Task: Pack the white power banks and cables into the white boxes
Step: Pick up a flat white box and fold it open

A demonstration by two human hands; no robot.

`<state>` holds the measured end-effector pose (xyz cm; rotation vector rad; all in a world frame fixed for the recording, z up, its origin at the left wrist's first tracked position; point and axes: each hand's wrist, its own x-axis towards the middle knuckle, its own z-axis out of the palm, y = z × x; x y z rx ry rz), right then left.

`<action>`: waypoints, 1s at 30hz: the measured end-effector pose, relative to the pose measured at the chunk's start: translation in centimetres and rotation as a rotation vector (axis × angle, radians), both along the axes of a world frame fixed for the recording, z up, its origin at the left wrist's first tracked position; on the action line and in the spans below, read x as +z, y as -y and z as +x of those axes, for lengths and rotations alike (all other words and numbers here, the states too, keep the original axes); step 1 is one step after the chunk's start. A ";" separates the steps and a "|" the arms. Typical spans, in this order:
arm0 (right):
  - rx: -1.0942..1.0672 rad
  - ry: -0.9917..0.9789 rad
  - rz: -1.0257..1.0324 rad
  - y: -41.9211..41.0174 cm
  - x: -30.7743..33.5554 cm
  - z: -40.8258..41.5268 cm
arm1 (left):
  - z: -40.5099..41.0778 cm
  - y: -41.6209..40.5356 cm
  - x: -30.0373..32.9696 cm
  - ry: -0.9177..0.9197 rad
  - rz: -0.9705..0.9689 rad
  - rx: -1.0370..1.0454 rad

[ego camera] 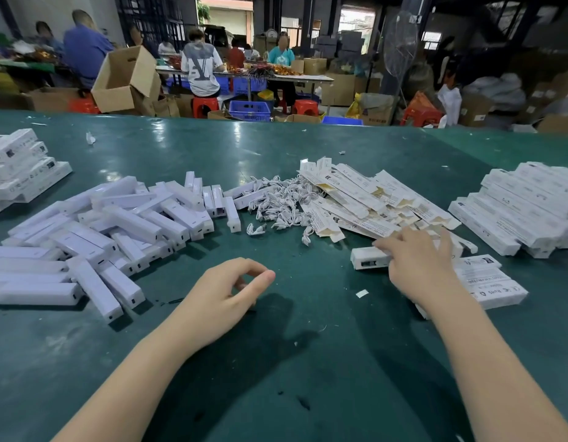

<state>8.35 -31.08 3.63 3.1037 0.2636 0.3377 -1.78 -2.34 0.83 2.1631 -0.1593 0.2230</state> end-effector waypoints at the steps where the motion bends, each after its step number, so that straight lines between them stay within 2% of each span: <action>1: -0.020 -0.044 0.024 0.1 -0.6 0.2 | 0.0 0.0 0.0 0.001 0.019 0.002; 5: -0.017 -0.127 0.189 -0.6 -1.4 0.4 | 0.0 -0.2 -0.1 0.023 0.065 -0.006; 14: -0.106 -0.118 0.117 -0.9 -1.0 -0.3 | -0.1 0.0 -0.1 0.073 0.135 -0.021; 17: -0.192 -0.058 0.147 -0.6 -0.7 -0.2 | -0.2 0.1 -0.1 0.073 0.153 -0.019; 22: -0.318 -0.077 0.167 -0.4 -0.7 0.0 | -0.1 0.1 0.1 0.069 0.190 0.016; 26: -0.278 0.083 0.203 -1.4 -0.9 -0.4 | 0.0 -0.4 0.2 0.075 0.168 0.124; 28: -0.178 0.237 0.246 -2.0 -0.8 -0.6 | 0.1 -0.8 0.3 0.085 0.158 0.188; 30: -0.049 0.300 0.264 -3.0 -0.9 -0.5 | 0.2 -1.1 0.4 0.092 0.154 0.227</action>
